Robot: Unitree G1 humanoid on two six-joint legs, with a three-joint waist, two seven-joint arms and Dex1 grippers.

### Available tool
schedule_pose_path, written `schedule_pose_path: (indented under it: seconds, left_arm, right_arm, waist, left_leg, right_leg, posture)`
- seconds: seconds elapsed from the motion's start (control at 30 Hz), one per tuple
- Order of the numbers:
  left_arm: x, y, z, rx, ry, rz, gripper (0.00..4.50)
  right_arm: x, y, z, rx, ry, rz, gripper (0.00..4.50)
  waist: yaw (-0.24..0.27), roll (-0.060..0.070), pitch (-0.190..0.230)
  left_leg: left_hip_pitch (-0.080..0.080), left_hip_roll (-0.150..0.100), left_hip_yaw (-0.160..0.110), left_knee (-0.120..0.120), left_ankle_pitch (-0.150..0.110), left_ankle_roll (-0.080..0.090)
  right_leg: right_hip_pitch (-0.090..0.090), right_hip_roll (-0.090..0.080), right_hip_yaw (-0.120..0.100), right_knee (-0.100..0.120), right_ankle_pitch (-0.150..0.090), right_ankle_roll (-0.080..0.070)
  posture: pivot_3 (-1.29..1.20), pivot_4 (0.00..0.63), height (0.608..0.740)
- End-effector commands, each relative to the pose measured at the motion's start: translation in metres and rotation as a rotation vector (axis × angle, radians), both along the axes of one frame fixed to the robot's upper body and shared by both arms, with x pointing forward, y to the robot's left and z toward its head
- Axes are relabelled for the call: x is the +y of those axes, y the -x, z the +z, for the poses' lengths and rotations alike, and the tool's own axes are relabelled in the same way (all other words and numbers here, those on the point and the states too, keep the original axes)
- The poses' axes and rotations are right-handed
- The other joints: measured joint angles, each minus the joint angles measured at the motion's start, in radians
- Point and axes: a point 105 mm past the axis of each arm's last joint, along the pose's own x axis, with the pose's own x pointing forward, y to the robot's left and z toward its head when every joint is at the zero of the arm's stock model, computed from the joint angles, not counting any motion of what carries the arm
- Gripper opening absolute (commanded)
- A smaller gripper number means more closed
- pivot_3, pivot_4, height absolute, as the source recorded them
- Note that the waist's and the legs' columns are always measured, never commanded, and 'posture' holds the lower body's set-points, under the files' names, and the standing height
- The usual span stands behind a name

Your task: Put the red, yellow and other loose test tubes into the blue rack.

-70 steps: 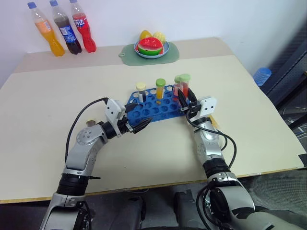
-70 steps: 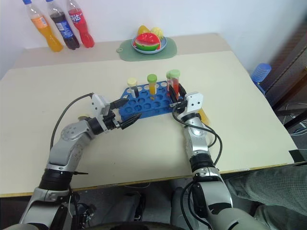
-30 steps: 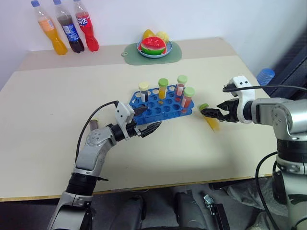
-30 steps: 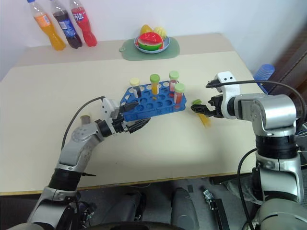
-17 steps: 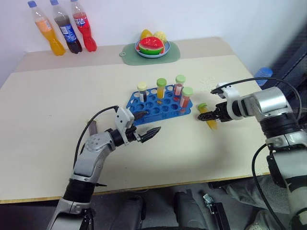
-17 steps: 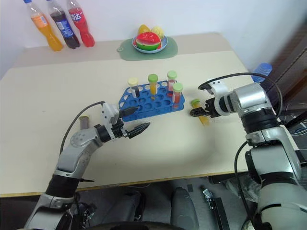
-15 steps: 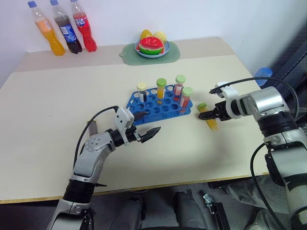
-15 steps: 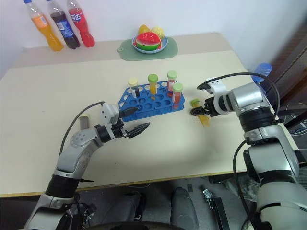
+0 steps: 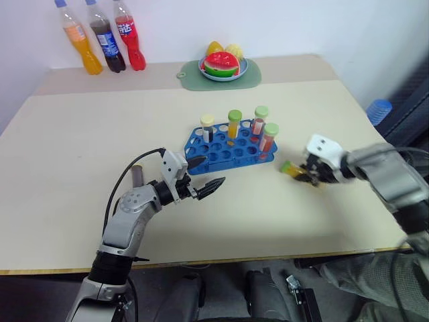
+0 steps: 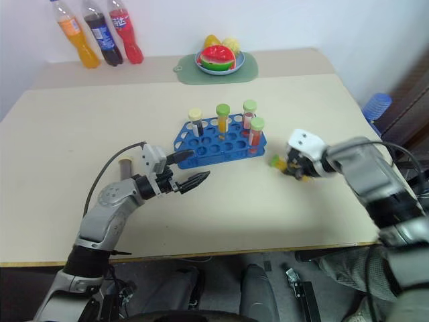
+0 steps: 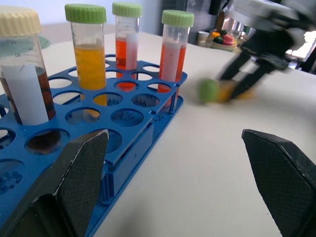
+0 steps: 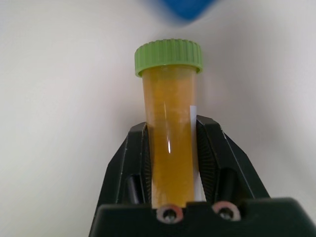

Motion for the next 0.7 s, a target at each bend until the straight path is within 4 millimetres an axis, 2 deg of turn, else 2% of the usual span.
schedule_pose_path:
  seconds: [0.03,0.13,0.3,0.37,0.5,0.67,0.7]
  left_arm:
    - [0.004,0.000,0.010,-0.044,0.002,-0.018,4.50]
    - [0.013,-0.001,0.009,-0.045,-0.019,-0.025,4.50]
    - [0.028,-0.003,0.006,-0.037,-0.046,-0.003,4.50]
    - [0.033,-0.003,0.007,-0.039,-0.050,0.008,4.50]
    - [0.036,-0.004,0.009,-0.039,-0.046,0.024,4.50]
    - [0.038,-0.002,0.011,-0.038,-0.039,0.033,4.50]
    - [0.037,-0.002,0.011,-0.039,-0.037,0.036,4.50]
  right_arm:
    - [0.039,0.025,0.039,-0.100,-0.235,0.196,0.80]
    - [0.078,0.027,0.056,-0.286,-0.443,0.254,0.80]
    - [0.140,-0.009,0.087,-0.568,-0.833,0.109,0.80]
    - [0.157,-0.020,0.087,-0.616,-0.925,0.056,0.80]
    - [0.175,-0.034,0.079,-0.664,-1.008,-0.003,0.80]
    - [0.180,-0.047,0.064,-0.698,-0.999,-0.052,0.80]
    - [0.177,-0.051,0.055,-0.697,-0.982,-0.071,0.80]
  waist:
    - [-0.008,0.000,0.000]
    - [-0.025,0.000,0.000]
    - [-0.027,0.001,0.000]
    - [-0.022,0.000,0.000]
    - [-0.016,-0.001,0.000]
    - [-0.031,-0.001,0.000]
    - [-0.032,-0.001,0.000]
  left_leg:
    - [0.000,0.001,0.000,-0.001,0.000,0.001]
    - [0.002,0.003,0.001,-0.002,-0.001,0.001]
    - [0.002,0.004,0.000,-0.003,0.000,-0.001]
    - [0.001,0.004,0.000,-0.003,0.004,-0.008]
    - [0.000,0.002,-0.001,-0.003,0.004,-0.007]
    - [0.001,0.002,-0.001,-0.004,0.004,-0.007]
    - [0.001,0.002,0.000,-0.005,0.004,-0.007]
  right_leg:
    - [0.000,0.000,0.000,0.000,0.000,0.000]
    - [0.000,0.003,0.000,0.001,0.000,0.000]
    - [-0.001,0.004,0.000,0.002,0.001,-0.002]
    - [-0.002,0.003,0.000,0.002,0.001,-0.002]
    - [-0.003,0.001,0.000,0.001,0.001,-0.002]
    - [-0.004,0.002,0.000,0.002,0.001,-0.002]
    - [-0.004,0.002,0.000,0.003,0.001,-0.002]
  posture:
    - [0.00,0.150,0.740]
    - [0.00,0.150,0.740]
    - [0.00,0.150,0.740]
    - [0.00,0.150,0.740]
    - [0.00,0.150,0.740]
    - [0.00,0.150,0.740]
    - [0.00,0.150,0.740]
